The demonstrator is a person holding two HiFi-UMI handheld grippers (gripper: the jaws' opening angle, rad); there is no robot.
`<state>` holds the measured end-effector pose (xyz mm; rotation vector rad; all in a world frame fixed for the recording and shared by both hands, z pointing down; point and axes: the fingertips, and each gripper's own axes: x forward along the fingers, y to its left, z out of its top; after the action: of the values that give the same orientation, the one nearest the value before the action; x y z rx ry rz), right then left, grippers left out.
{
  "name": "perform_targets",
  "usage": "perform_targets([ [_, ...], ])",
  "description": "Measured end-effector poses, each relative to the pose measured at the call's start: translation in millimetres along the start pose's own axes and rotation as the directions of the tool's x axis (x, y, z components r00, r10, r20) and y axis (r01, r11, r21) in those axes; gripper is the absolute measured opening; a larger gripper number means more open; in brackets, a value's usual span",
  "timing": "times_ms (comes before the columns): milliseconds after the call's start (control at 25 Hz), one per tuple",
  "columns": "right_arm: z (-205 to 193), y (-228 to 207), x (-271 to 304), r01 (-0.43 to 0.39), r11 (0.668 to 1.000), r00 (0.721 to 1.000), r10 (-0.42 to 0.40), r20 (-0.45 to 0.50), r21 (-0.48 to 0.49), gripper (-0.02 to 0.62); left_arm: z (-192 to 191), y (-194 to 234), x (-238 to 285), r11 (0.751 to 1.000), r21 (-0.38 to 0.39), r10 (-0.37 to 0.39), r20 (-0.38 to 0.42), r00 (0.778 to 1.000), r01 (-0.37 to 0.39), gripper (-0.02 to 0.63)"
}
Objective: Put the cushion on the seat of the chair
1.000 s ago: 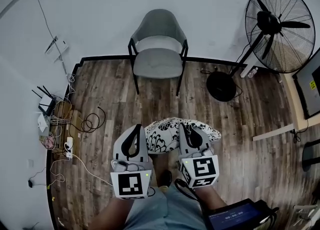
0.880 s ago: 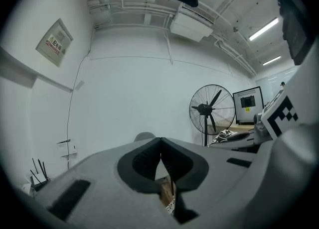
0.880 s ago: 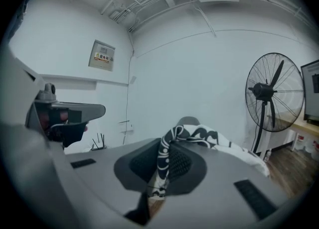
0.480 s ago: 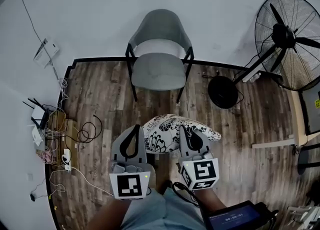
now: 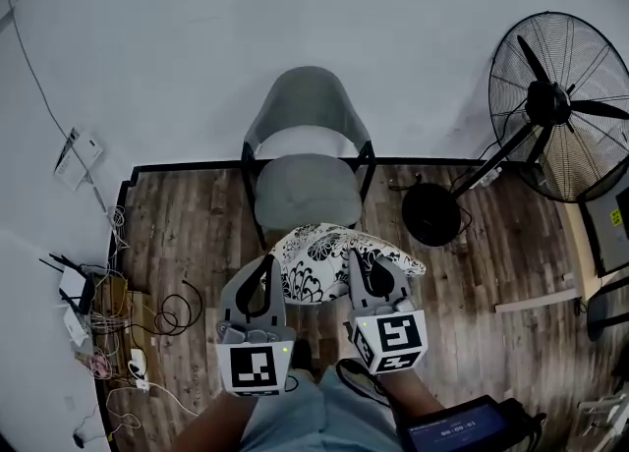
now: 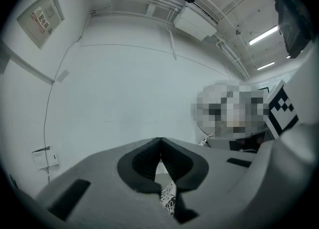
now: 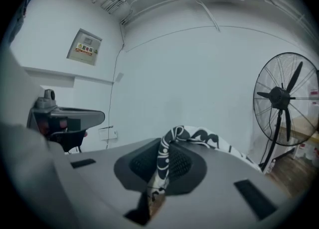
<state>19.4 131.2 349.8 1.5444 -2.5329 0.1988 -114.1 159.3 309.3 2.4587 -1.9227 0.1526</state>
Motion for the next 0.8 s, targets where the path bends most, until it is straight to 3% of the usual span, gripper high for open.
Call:
perform_targets([
  [440, 10, -28, 48, 0.030, 1.000, 1.000, -0.030, -0.003, 0.004, 0.014, -7, 11, 61, 0.999, 0.006, -0.042, -0.027, 0.999, 0.042, 0.009],
  [800, 1, -75, 113, 0.012, 0.998, 0.999, -0.010, -0.038, 0.059, 0.014, -19, 24, 148, 0.999, 0.032, -0.012, -0.078, 0.997, 0.014, 0.009],
])
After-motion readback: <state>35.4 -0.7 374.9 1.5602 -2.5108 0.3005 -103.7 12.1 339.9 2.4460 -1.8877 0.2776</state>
